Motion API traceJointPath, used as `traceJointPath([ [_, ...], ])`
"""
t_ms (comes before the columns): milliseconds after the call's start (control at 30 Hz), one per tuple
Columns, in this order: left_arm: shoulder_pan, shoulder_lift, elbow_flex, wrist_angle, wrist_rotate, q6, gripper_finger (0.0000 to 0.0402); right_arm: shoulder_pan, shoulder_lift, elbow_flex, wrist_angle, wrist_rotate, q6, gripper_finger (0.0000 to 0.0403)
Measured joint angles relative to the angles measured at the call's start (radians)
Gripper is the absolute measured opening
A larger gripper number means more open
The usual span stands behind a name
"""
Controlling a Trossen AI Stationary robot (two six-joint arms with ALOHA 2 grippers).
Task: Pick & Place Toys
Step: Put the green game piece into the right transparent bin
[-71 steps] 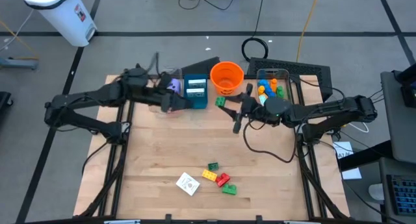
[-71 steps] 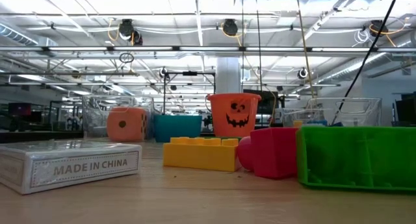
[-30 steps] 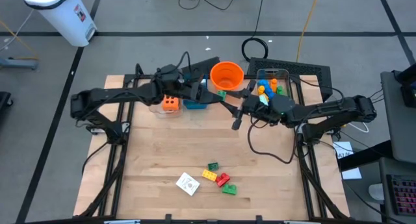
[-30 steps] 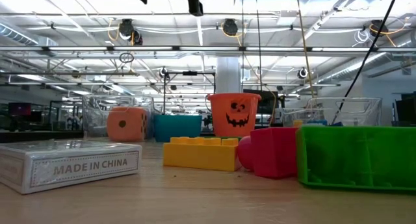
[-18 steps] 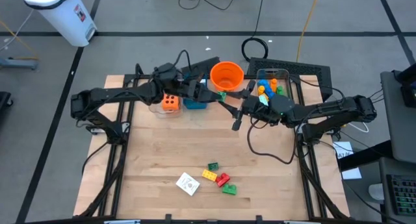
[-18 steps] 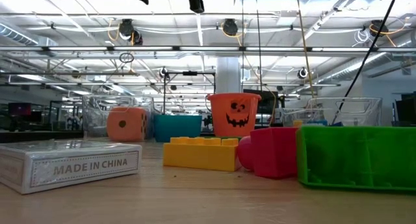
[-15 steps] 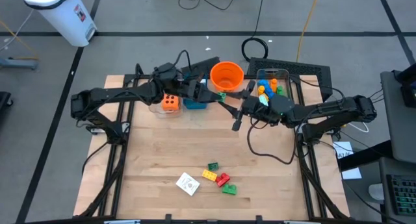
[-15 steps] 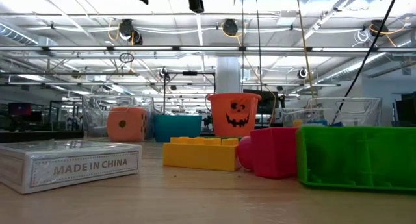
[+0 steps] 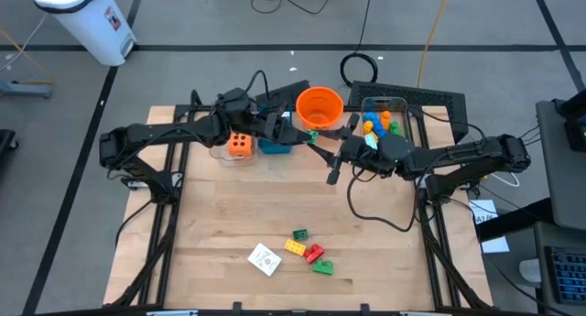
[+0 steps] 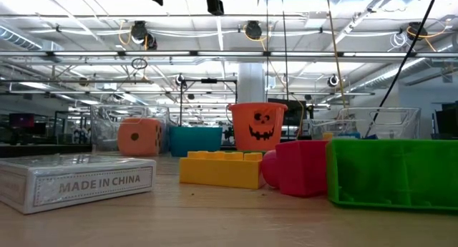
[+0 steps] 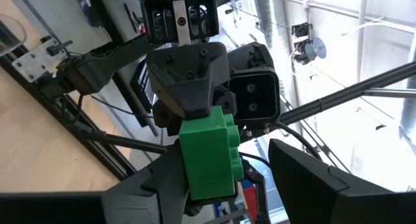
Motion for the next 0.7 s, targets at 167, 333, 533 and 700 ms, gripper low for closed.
traceJointPath([
  [167, 0.005, 0.0, 0.0, -0.001, 0.003, 0.002, 0.0186, 0.0, 0.0, 0.0, 0.001, 0.0, 0.0, 0.0153],
  [333, 0.017, 0.0, 0.0, -0.002, 0.022, 0.002, 0.0134, 0.0, 0.0, 0.0, 0.004, -0.001, -0.018, 0.0145],
  [533, 0.021, 0.0, 0.0, -0.004, 0.023, -0.002, 0.0108, 0.0, 0.0, 0.0, 0.001, -0.001, -0.022, 0.0155],
  [700, 0.022, -0.003, 0.0, -0.004, 0.026, 0.035, 0.0126, 0.0, -0.006, -0.002, -0.006, 0.003, -0.018, 0.016],
])
